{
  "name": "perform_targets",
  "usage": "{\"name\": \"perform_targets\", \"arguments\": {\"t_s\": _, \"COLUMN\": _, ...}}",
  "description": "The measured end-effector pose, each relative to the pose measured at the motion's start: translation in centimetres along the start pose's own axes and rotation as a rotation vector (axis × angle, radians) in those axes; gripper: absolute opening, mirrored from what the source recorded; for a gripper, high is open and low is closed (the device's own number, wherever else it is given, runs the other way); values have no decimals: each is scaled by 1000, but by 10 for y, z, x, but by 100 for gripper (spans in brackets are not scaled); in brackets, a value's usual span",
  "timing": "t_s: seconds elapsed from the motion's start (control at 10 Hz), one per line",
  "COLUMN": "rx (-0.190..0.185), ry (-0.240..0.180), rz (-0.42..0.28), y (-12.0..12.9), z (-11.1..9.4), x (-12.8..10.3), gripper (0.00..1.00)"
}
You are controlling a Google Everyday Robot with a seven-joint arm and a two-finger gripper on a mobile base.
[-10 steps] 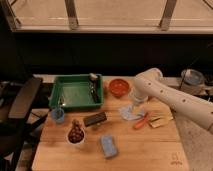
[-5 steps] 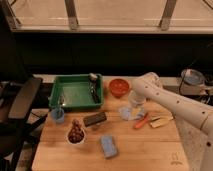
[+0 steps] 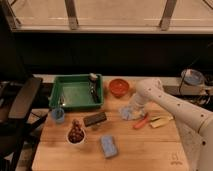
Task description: Wipe table surface with towel
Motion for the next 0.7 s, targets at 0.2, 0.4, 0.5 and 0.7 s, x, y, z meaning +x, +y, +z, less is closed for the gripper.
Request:
{"name": "perform_targets", "arguments": {"t_s": 0.2, "rx": -14, "ry": -12, "rz": -9, "y": 6, "z": 3, "x": 0, "gripper": 18}}
{"name": "perform_targets", "arguments": {"t_s": 0.4, "rx": -16, "ry": -11, "rz": -11, "y": 6, "z": 2, "x": -1, "gripper": 2}}
{"name": "perform_targets", "arguments": {"t_s": 0.5, "rx": -16, "ry": -11, "rz": -11, "y": 6, "z": 2, "x": 0, "gripper": 0}}
{"name": "perform_targets", "arguments": {"t_s": 0.7, "rx": -14, "ry": -18, "rz": -28, "y": 15, "z": -5, "x": -8, "gripper": 0}}
